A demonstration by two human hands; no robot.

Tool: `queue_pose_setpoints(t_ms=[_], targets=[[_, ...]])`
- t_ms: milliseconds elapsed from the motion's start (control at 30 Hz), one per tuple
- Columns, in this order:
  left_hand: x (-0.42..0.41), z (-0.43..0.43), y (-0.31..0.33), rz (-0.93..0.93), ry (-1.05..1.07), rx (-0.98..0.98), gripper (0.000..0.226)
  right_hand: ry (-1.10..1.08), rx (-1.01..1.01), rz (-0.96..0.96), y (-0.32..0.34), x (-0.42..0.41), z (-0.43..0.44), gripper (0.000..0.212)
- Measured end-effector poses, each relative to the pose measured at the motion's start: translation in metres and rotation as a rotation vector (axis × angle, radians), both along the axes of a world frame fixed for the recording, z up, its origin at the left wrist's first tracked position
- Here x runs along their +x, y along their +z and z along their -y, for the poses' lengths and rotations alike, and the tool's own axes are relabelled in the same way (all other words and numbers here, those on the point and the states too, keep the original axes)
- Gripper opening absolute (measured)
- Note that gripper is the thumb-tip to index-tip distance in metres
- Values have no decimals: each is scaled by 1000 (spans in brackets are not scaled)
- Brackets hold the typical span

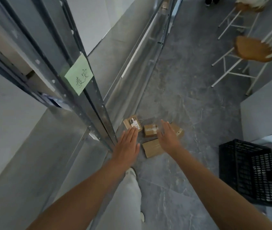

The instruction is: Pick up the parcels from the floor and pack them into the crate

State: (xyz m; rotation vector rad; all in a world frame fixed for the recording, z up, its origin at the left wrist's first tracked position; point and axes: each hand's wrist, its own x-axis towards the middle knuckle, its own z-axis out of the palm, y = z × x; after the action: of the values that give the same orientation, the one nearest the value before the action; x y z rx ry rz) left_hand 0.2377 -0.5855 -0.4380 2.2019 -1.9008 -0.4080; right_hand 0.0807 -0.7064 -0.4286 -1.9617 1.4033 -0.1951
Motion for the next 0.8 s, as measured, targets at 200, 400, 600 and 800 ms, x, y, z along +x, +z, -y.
queue_pose_setpoints(t_ms=[200, 400, 600, 800], targets=[[-2, 79, -47, -49, -1, 99, 62, -35, 63, 3, -34, 5, 81, 53], [19, 152, -98, -161, 123, 239, 57, -88, 166, -44, -91, 15, 160, 52], [46, 216, -155, -336, 481, 252, 49, -57, 242, -144, -169, 28, 199, 49], [60, 248, -282, -425, 660, 274, 47, -9, 381, -216, -305, 38, 211, 48]])
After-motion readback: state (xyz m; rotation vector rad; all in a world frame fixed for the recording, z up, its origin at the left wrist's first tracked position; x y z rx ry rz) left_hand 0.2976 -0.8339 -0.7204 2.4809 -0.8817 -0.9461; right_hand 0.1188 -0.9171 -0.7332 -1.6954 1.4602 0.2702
